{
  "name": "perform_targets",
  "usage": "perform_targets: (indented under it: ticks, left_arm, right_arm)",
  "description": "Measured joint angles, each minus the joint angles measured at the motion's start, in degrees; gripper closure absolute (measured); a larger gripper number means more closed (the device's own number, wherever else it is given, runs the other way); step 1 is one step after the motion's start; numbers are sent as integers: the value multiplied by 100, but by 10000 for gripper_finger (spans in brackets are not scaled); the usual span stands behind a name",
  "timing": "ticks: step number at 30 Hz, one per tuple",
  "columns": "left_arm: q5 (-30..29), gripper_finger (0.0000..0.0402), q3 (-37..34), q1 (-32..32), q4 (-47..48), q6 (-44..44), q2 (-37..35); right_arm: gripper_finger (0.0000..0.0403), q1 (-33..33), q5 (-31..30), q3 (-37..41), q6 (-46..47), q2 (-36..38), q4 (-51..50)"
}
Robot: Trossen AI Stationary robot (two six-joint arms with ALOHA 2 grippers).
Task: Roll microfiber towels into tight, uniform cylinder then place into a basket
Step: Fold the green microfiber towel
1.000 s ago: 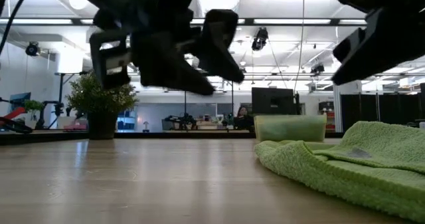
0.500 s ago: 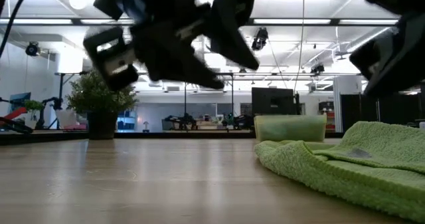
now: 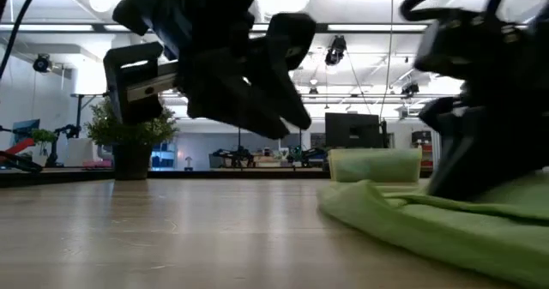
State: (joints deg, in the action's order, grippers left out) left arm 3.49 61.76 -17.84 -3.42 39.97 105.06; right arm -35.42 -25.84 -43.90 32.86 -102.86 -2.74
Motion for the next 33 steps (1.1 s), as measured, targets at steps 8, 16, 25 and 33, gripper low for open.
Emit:
perform_targets:
  ticks: [8, 16, 25, 33]
  left_arm:
    - [-1213, 333, -312, -267, 205, -520, -167]
    - [-1462, 349, -967, -436, 963, -2216, -620]
    - [-1978, 350, -1779, -650, 796, -3325, -1101]
    - [-2028, 350, -2007, -667, 604, -4522, -1403]
  right_arm:
    - [394, 705, 30, -302, -1592, -306, 449]
    - [394, 1921, 1072, -474, -3304, -784, 1967]
    - [394, 2968, 2410, -1770, -4665, -1969, 2375]
    - [394, 3066, 2766, -2911, -5295, -2022, 862]
